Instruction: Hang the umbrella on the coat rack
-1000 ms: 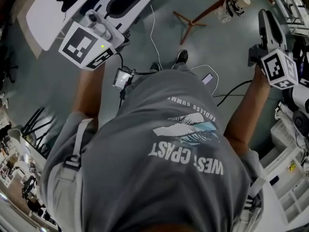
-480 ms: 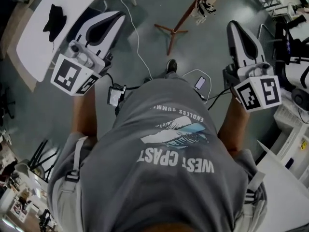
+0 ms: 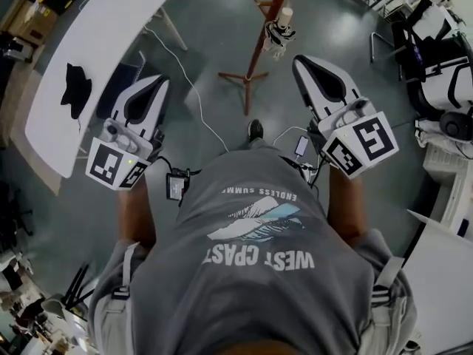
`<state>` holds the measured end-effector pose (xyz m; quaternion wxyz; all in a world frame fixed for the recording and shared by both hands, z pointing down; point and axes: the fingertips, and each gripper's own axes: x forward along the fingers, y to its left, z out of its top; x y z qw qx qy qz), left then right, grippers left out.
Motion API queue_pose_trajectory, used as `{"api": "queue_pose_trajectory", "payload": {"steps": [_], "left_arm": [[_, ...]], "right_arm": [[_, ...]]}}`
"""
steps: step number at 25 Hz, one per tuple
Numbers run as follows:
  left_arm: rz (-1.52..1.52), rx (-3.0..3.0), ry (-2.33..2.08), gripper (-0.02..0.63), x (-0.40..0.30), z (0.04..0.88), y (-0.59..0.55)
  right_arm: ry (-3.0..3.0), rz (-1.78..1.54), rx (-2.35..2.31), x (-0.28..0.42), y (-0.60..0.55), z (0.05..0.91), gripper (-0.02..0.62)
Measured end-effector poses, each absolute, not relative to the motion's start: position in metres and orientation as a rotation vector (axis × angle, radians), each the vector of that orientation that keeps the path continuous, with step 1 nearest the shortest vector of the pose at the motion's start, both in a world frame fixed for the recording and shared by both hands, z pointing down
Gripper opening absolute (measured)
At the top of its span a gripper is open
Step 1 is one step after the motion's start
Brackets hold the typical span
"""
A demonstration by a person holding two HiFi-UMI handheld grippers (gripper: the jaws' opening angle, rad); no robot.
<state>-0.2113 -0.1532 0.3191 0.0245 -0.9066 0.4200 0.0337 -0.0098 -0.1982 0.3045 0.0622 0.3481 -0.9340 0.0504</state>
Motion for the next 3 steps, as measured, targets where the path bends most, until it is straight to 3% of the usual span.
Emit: {"api": "queue_pose_trajectory", "payload": {"steps": [3], "left_arm": [[0.106, -2.816, 1.306, 0.017, -0.2105, 0.3214, -0.1450]], "right_arm": [[-2.816, 0.171, 1.035, -0.0115, -0.1900, 0.3087, 0.028]]}}
